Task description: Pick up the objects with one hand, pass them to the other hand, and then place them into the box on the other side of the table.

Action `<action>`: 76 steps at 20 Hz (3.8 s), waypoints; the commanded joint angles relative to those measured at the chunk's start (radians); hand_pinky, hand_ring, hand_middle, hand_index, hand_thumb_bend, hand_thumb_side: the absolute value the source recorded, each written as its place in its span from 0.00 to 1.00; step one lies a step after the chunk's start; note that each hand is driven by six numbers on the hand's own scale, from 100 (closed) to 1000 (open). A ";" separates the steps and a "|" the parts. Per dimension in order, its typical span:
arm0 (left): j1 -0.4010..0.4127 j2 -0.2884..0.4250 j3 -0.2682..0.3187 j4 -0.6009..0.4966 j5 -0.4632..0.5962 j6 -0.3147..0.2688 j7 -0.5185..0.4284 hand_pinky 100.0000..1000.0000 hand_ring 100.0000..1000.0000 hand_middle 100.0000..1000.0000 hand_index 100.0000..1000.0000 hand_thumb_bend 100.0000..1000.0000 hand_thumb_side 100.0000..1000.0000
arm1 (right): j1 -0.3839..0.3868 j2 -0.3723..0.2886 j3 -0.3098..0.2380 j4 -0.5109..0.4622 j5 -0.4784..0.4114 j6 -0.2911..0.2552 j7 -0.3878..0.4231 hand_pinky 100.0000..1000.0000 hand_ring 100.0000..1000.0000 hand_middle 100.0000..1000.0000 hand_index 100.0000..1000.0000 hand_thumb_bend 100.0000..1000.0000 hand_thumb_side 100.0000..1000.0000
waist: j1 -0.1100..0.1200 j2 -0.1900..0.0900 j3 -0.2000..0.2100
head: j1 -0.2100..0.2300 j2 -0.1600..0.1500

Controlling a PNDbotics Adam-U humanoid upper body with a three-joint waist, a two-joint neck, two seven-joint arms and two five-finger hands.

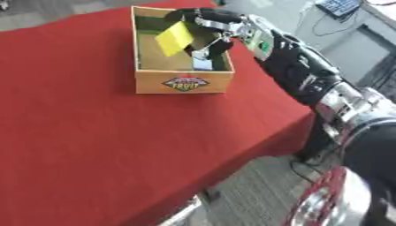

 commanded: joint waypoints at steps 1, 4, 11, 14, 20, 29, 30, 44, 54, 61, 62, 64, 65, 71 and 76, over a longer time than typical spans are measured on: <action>-0.007 0.010 0.016 -0.021 -0.005 0.003 0.005 0.72 0.67 0.60 0.83 0.69 0.62 | -0.008 -0.042 -0.024 0.000 0.007 0.024 -0.012 1.00 1.00 0.96 1.00 0.00 0.43 | -0.001 -0.016 -0.001 | -0.004 0.005; -0.006 0.010 0.016 -0.021 -0.006 0.005 0.005 0.72 0.67 0.59 0.83 0.69 0.62 | -0.009 -0.043 -0.024 -0.009 0.009 0.057 -0.037 1.00 1.00 0.96 1.00 0.00 0.40 | -0.001 -0.017 -0.003 | -0.005 0.006; -0.003 0.011 0.016 -0.021 -0.010 0.006 0.005 0.72 0.67 0.59 0.83 0.70 0.62 | 0.001 -0.045 -0.014 -0.048 0.026 0.050 -0.058 1.00 1.00 0.98 1.00 0.05 0.31 | -0.002 -0.019 -0.007 | -0.006 0.012; -0.002 0.012 0.017 -0.021 -0.011 0.006 0.004 0.72 0.67 0.59 0.83 0.71 0.62 | 0.007 -0.045 -0.010 -0.052 0.020 -0.006 -0.035 1.00 1.00 0.98 1.00 0.00 0.37 | -0.002 -0.019 -0.009 | -0.007 0.014; 0.003 0.013 0.018 -0.021 -0.014 0.008 0.005 0.72 0.67 0.59 0.83 0.70 0.62 | 0.013 -0.043 -0.017 -0.041 -0.022 -0.014 -0.014 1.00 1.00 0.97 1.00 0.00 0.07 | 0.000 -0.020 -0.012 | -0.003 0.016; 0.021 0.011 0.036 -0.021 -0.018 0.017 0.026 0.72 0.66 0.59 0.83 0.68 0.62 | 0.037 -0.004 -0.024 -0.153 -0.151 0.092 -0.094 1.00 1.00 0.90 1.00 0.00 0.12 | 0.006 -0.029 -0.032 | 0.020 0.014; 0.023 0.012 0.038 -0.021 -0.019 0.018 0.027 0.72 0.66 0.59 0.83 0.68 0.63 | 0.040 0.001 -0.027 -0.168 -0.166 0.106 -0.108 0.99 1.00 0.89 1.00 0.00 0.15 | 0.007 -0.029 -0.034 | 0.020 0.012; 0.077 0.041 0.116 -0.021 -0.013 0.066 0.113 0.72 0.64 0.58 0.82 0.58 0.62 | 0.148 0.100 -0.052 -0.425 -0.367 0.133 -0.284 0.95 1.00 0.93 1.00 0.00 0.41 | 0.016 -0.038 -0.059 | 0.166 0.022; 0.124 0.139 0.241 -0.021 0.020 0.111 0.252 0.72 0.67 0.62 0.83 0.61 0.56 | 0.298 0.183 -0.122 -0.653 -0.507 0.187 -0.361 0.94 1.00 0.92 1.00 0.00 0.41 | 0.046 -0.035 -0.081 | 0.294 0.003; 0.166 0.227 0.321 -0.021 0.025 0.151 0.333 0.72 0.68 0.65 0.83 0.61 0.53 | 0.334 0.250 -0.188 -0.739 -0.603 0.263 -0.298 0.94 1.00 0.92 1.00 0.00 0.41 | 0.065 -0.015 -0.097 | 0.365 -0.033; 0.168 0.231 0.324 -0.021 0.028 0.154 0.338 0.72 0.68 0.65 0.83 0.61 0.53 | 0.334 0.253 -0.193 -0.740 -0.618 0.269 -0.285 0.94 1.00 0.92 1.00 0.00 0.41 | 0.065 -0.014 -0.098 | 0.369 -0.035; 0.171 0.252 0.343 -0.021 0.026 0.167 0.350 0.72 0.68 0.67 0.84 0.59 0.51 | 0.333 0.268 -0.211 -0.740 -0.647 0.269 -0.265 0.94 1.00 0.92 1.00 0.00 0.41 | 0.068 -0.002 -0.100 | 0.384 -0.047; 0.174 0.269 0.357 -0.021 0.031 0.177 0.353 0.72 0.68 0.67 0.84 0.59 0.51 | 0.335 0.280 -0.223 -0.740 -0.661 0.267 -0.254 0.94 1.00 0.92 1.00 0.00 0.41 | 0.068 0.004 -0.102 | 0.396 -0.053; 0.180 0.325 0.400 -0.017 0.093 0.228 0.349 0.73 0.67 0.65 0.84 0.55 0.52 | 0.348 0.315 -0.274 -0.740 -0.748 0.279 -0.189 0.94 1.00 0.92 1.00 0.00 0.41 | 0.071 0.017 -0.111 | 0.455 -0.063; 0.173 0.364 0.419 0.005 0.164 0.273 0.332 0.73 0.66 0.64 0.83 0.53 0.52 | 0.371 0.338 -0.322 -0.740 -0.823 0.300 -0.139 0.94 1.00 0.92 1.00 0.00 0.41 | 0.074 0.019 -0.118 | 0.492 -0.066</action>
